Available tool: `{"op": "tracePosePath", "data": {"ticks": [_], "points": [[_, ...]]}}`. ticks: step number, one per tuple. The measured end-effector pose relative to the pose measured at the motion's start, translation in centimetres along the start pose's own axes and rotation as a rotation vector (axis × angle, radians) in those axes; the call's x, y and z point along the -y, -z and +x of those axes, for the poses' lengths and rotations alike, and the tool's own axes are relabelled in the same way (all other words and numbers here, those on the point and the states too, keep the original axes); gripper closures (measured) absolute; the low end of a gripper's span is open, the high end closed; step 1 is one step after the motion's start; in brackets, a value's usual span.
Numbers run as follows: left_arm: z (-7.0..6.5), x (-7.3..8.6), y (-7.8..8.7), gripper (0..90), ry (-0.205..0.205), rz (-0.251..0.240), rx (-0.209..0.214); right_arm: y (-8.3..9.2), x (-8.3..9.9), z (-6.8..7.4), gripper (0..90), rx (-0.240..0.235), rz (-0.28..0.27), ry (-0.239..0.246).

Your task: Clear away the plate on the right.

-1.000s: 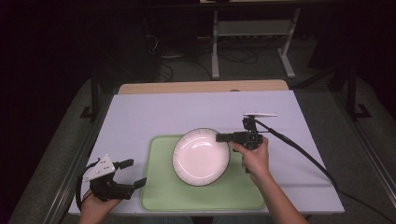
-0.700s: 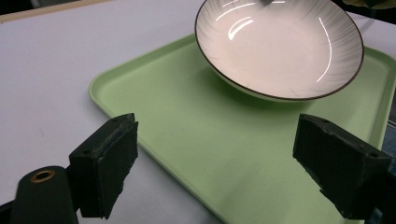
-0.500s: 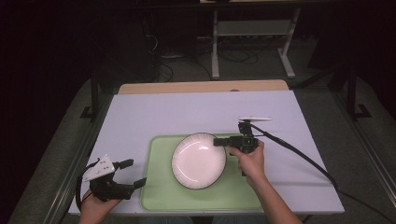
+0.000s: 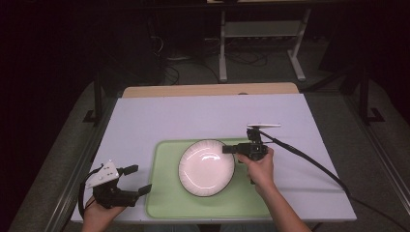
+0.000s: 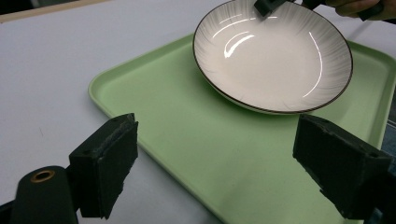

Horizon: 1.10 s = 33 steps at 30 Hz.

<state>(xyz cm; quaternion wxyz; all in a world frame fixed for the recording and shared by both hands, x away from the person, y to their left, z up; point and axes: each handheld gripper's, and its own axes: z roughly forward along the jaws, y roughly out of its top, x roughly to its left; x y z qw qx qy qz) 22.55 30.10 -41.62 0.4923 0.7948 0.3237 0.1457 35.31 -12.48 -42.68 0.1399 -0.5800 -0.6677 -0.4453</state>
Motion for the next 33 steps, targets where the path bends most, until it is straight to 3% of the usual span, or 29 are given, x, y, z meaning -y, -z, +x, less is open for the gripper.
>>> {"op": "tracePosePath", "data": {"ticks": [33], "points": [[0.0, 0.0, 0.0, 14.0, 0.003, 0.001, -0.001, -0.1, 1.4, -1.7, 80.9, 0.054, 0.006, -0.009]]}}
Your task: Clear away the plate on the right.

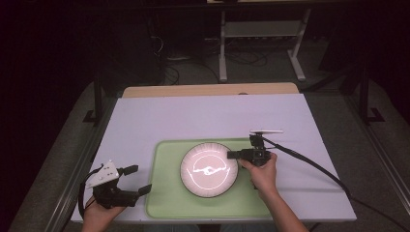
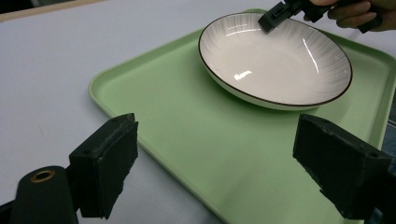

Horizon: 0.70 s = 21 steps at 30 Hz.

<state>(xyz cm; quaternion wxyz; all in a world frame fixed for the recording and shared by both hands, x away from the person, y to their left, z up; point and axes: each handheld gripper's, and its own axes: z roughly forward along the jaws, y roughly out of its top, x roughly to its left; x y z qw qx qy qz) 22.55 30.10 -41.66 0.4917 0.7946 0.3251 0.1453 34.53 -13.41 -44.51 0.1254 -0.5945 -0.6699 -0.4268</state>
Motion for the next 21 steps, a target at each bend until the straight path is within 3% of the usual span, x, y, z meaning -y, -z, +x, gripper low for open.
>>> {"op": "tracePosePath", "data": {"ticks": [4, 9, 21], "points": [[0.0, 0.0, 0.0, 14.0, 0.000, 0.001, 0.000, -0.1, 0.3, -0.3, 81.0, 0.009, 0.009, -0.008], [0.0, 0.0, 0.0, 14.0, -0.003, 0.001, 0.000, -0.2, 0.8, -0.5, 81.6, 0.037, 0.021, 0.014], [0.0, 0.0, 0.0, 14.0, -0.006, 0.004, -0.001, -0.2, 1.4, -0.5, 78.9, 0.052, 0.017, 0.061]]}}
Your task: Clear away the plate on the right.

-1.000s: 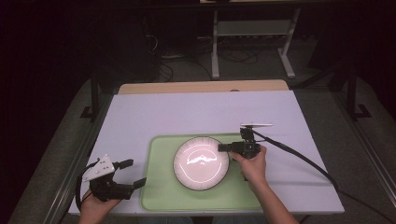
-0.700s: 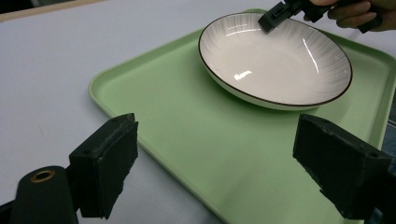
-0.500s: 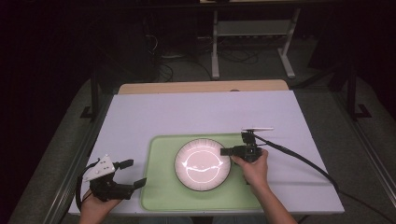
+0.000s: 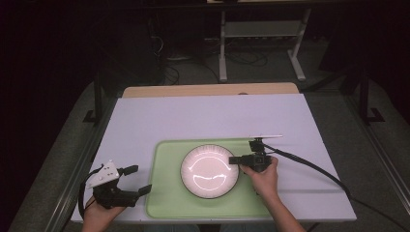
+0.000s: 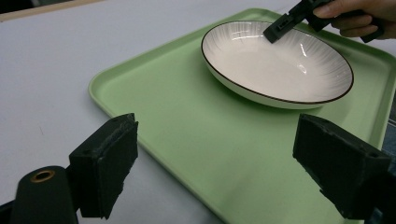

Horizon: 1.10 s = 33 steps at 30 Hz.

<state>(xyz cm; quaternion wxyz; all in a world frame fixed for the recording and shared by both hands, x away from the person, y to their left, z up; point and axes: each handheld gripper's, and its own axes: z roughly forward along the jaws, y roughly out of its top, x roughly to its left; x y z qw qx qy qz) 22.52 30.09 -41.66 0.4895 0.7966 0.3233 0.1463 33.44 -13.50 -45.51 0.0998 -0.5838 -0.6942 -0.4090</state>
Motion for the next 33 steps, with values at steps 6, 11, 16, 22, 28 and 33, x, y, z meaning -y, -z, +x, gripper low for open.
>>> {"op": "tracePosePath", "data": {"ticks": [6, 11, 16, 22, 28, 33], "points": [[0.0, 0.0, -0.1, 14.0, 0.000, 0.005, -0.002, 0.4, 0.1, 0.1, 74.7, 0.016, -0.010, 0.043], [-0.1, 0.0, -0.1, 14.0, -0.006, 0.008, -0.004, 1.0, 0.1, 0.3, 68.0, 0.010, -0.044, 0.097], [-0.1, 0.0, -0.1, 14.0, -0.004, 0.008, -0.005, 1.6, 0.1, 0.4, 62.7, 0.011, -0.072, 0.134], [-0.1, 0.0, -0.2, 14.0, -0.004, 0.010, -0.004, 3.1, -0.3, 0.7, 50.8, 0.010, -0.131, 0.204], [-0.1, 0.0, -0.2, 14.0, -0.006, 0.012, -0.005, 5.0, -0.8, 0.8, 42.5, 0.035, -0.210, 0.294], [0.0, 0.0, -0.2, 14.0, -0.006, 0.013, -0.005, 6.5, -1.0, 0.8, 38.3, 0.069, -0.253, 0.363]]}}
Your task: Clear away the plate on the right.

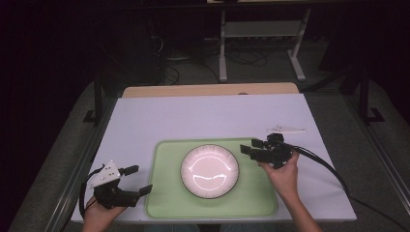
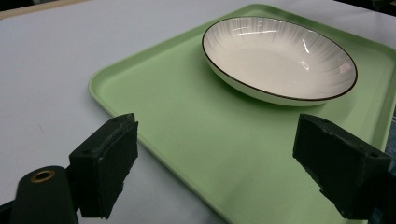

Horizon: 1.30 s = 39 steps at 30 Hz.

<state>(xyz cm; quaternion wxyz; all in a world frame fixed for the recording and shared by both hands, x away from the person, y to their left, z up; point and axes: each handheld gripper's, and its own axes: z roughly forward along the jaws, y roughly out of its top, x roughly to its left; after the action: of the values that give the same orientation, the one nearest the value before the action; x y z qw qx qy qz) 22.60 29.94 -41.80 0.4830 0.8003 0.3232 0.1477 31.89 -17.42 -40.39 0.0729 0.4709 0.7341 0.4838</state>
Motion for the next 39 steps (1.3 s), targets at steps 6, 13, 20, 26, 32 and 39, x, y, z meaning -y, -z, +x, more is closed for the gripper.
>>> {"op": "tracePosePath", "data": {"ticks": [6, 13, 20, 26, 32, 39], "points": [[0.0, 0.0, 0.0, 14.0, 0.001, 0.001, 0.001, 1.1, -0.1, -0.2, 34.4, 0.034, -0.005, 0.070], [0.0, 0.0, -0.1, 14.0, 0.002, 0.005, 0.002, 2.3, 0.0, -0.6, 29.9, 0.065, -0.036, 0.124], [0.0, 0.0, -0.2, 14.0, 0.003, 0.005, 0.002, 4.2, 0.4, -1.1, 27.3, 0.075, -0.071, 0.174], [0.0, 0.0, -0.2, 14.0, 0.003, 0.007, 0.002, 5.7, 1.1, -1.8, 26.8, 0.099, -0.094, 0.189], [-0.1, 0.0, -0.2, 14.0, 0.002, 0.007, 0.000, 6.9, 2.2, -2.6, 26.4, 0.118, -0.095, 0.179], [-0.1, 0.0, -0.3, 14.0, 0.001, 0.011, 0.003, 8.2, 3.5, -3.5, 26.4, 0.146, -0.098, 0.161]]}}
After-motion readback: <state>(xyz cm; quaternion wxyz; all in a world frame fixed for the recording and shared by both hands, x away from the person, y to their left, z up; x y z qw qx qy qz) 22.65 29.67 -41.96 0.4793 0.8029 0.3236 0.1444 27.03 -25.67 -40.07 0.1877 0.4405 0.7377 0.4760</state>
